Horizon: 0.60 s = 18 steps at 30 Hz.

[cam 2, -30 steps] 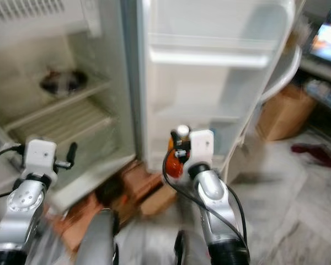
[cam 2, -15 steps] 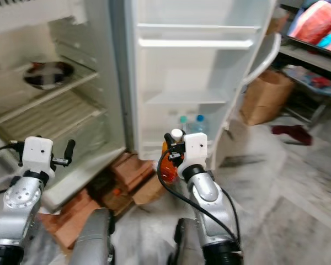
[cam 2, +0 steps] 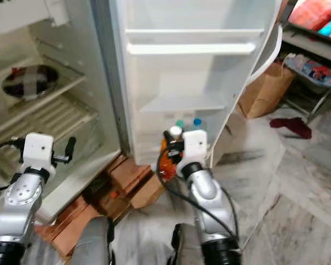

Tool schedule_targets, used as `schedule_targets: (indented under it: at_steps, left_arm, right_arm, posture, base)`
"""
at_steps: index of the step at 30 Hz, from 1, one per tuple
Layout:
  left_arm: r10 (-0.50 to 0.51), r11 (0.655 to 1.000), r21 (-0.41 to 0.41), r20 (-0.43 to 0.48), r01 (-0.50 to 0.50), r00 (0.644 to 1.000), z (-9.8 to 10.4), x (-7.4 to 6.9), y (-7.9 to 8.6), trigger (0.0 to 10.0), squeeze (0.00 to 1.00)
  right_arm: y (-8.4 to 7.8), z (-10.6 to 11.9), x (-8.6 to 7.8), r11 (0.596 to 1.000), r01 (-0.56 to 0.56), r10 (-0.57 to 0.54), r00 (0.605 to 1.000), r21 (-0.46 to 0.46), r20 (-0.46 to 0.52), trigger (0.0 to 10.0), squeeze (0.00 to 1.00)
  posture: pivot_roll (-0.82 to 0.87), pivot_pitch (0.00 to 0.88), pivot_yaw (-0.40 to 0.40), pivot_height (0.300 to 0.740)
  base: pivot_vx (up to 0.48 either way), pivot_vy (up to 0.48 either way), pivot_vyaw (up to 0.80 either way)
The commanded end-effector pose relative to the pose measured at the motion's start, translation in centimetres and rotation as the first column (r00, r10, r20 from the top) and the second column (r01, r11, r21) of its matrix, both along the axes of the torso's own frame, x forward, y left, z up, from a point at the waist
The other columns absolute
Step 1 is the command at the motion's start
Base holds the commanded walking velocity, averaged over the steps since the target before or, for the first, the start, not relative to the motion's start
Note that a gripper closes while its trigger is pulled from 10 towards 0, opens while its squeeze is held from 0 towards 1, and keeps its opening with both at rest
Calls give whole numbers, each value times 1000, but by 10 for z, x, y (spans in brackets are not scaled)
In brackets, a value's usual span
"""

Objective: Restocking fridge

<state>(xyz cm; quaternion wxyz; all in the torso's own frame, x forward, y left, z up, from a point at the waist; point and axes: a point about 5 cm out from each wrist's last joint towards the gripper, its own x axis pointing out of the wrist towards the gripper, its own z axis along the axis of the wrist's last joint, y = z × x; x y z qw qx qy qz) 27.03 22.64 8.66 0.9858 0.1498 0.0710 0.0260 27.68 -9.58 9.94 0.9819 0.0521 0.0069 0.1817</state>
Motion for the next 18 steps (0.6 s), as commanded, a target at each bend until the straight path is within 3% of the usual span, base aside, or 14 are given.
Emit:
schedule_targets:
  at_steps: [1, 10, 18]
  left_arm:
    - [-27, 1000, -9, 1, 27, 1000, -1, 0, -8, 10000, 0]
    - [-27, 1000, -6, -2, 27, 1000, -1, 1, -8, 10000, 0]
    - [-29, 1000, -11, -3, 29, 1000, -1, 2, -8, 10000, 0]
  right_arm:
    - [-11, 4, 2, 999, 32, -31, 999, -11, 19, 10000, 0]
    - [-11, 4, 2, 1000, 28, -27, 999, -12, 17, 10000, 0]
    - [-12, 3, 2, 1000, 25, -25, 1000, -9, 12, 10000, 0]
  posture:
    - [14, 34, -52, 640]
    - [15, 34, -54, 640]
    - [15, 36, -55, 640]
  base:
    - [281, 0, 0]
    - [55, 0, 0]
    - [258, 302, 0]
